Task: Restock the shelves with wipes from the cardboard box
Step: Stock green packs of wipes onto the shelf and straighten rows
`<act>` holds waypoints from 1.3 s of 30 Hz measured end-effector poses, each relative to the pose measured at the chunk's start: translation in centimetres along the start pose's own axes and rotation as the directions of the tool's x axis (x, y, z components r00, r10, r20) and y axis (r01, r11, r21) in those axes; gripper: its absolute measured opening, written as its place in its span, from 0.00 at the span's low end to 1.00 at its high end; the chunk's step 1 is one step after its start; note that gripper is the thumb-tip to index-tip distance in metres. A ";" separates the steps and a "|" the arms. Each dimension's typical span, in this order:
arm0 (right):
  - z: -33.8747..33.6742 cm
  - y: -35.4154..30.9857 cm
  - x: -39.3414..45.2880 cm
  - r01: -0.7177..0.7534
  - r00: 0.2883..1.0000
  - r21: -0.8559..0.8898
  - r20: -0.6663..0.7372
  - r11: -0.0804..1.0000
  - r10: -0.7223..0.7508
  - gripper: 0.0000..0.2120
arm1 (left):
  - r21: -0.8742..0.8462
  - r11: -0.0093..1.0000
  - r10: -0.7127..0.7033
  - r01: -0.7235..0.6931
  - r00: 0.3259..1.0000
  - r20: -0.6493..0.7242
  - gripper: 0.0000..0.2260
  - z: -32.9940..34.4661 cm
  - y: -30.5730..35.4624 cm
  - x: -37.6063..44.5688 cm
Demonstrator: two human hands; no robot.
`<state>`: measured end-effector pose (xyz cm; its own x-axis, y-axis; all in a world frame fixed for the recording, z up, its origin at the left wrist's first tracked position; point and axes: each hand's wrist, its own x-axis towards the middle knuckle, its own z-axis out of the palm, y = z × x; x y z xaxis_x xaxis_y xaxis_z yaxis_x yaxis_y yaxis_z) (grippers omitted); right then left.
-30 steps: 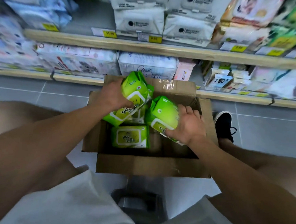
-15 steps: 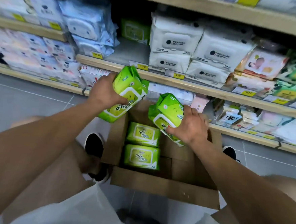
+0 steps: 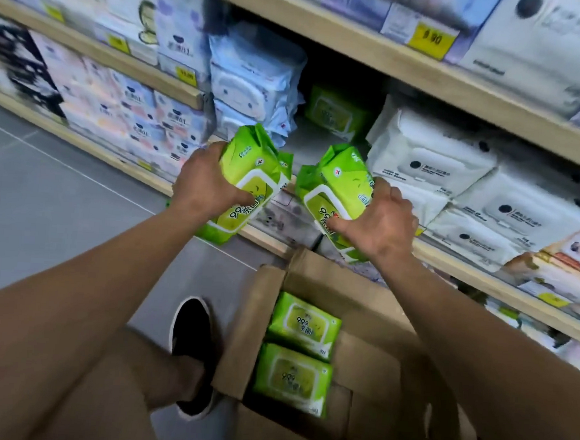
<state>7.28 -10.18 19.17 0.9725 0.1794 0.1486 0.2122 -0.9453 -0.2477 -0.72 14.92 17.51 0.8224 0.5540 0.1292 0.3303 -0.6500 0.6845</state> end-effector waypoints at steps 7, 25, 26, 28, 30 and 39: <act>1.1 -5.7 8.0 0.102 0.991 -0.039 -0.084 0.994 -0.105 0.47 | -0.103 0.988 -0.121 0.115 0.991 -0.053 0.39 0.8 -1.7 4.8; 7.5 -6.1 20.0 0.201 0.968 -0.241 -0.100 0.950 -0.230 0.46 | -0.134 0.982 -0.138 0.133 0.990 -0.022 0.41 5.1 -2.0 9.9; 7.7 -6.0 20.5 0.203 0.969 -0.249 -0.090 0.947 -0.231 0.47 | -0.135 0.982 -0.132 0.129 0.991 -0.017 0.41 5.3 -2.0 10.1; 8.2 -6.0 21.4 0.189 0.975 -0.261 -0.066 0.947 -0.213 0.47 | -0.134 0.983 -0.126 0.123 0.992 -0.018 0.41 5.7 -1.8 10.3; 8.8 -5.9 22.2 0.169 0.982 -0.272 -0.041 0.947 -0.187 0.46 | -0.134 0.984 -0.125 0.121 0.992 -0.023 0.42 6.0 -1.7 10.4; 10.7 -4.7 24.2 0.293 0.956 -0.193 0.091 0.936 -0.280 0.40 | -0.045 0.996 -0.082 0.082 0.997 -0.004 0.43 6.7 -2.0 10.5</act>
<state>30.82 1.57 13.65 0.8785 0.4614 0.1238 0.4654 -0.8851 -0.0036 10.42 18.55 12.73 0.7909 0.6074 0.0750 0.3756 -0.5784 0.7241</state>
